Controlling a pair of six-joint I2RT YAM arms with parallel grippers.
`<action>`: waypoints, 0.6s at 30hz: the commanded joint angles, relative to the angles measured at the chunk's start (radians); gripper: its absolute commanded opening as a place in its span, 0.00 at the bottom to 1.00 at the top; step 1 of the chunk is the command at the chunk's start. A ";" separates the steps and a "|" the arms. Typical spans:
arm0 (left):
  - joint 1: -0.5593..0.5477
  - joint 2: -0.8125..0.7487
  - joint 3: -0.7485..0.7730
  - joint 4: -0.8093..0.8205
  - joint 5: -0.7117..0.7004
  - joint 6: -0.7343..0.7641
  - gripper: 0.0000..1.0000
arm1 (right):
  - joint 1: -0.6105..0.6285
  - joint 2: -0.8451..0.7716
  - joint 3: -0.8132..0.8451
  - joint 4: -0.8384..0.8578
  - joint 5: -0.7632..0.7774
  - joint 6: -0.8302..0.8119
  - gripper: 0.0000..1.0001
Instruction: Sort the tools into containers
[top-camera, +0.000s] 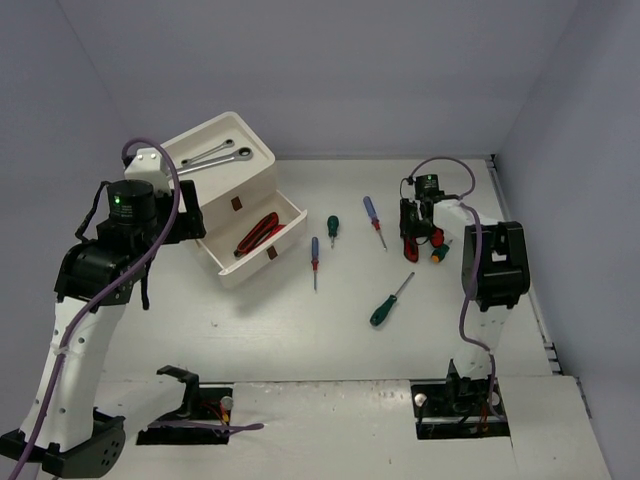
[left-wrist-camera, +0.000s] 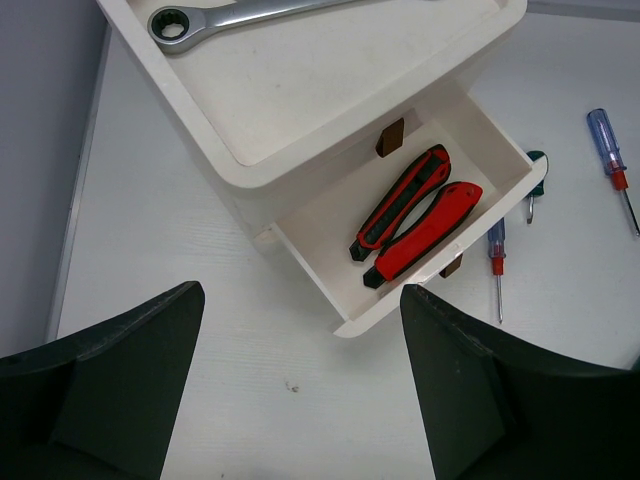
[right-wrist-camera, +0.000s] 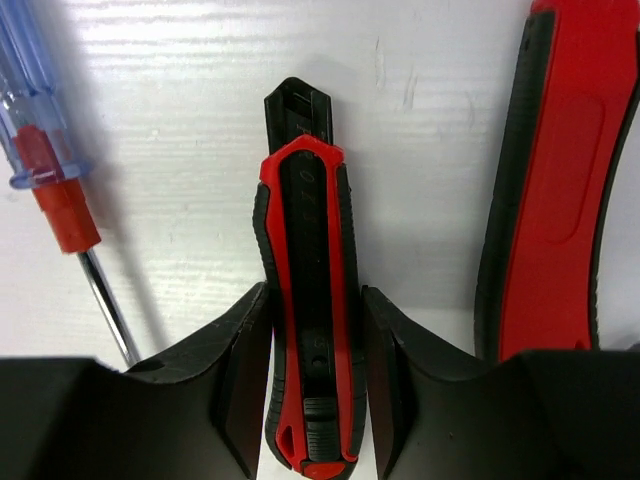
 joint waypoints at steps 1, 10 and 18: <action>-0.004 0.016 0.053 0.035 0.003 0.007 0.77 | 0.019 -0.197 0.067 -0.027 -0.049 0.123 0.00; -0.003 0.037 0.079 0.038 0.012 -0.002 0.77 | 0.332 -0.337 0.200 -0.004 0.054 0.568 0.01; -0.006 0.051 0.090 0.038 0.020 -0.010 0.77 | 0.633 -0.189 0.336 0.158 0.244 0.871 0.07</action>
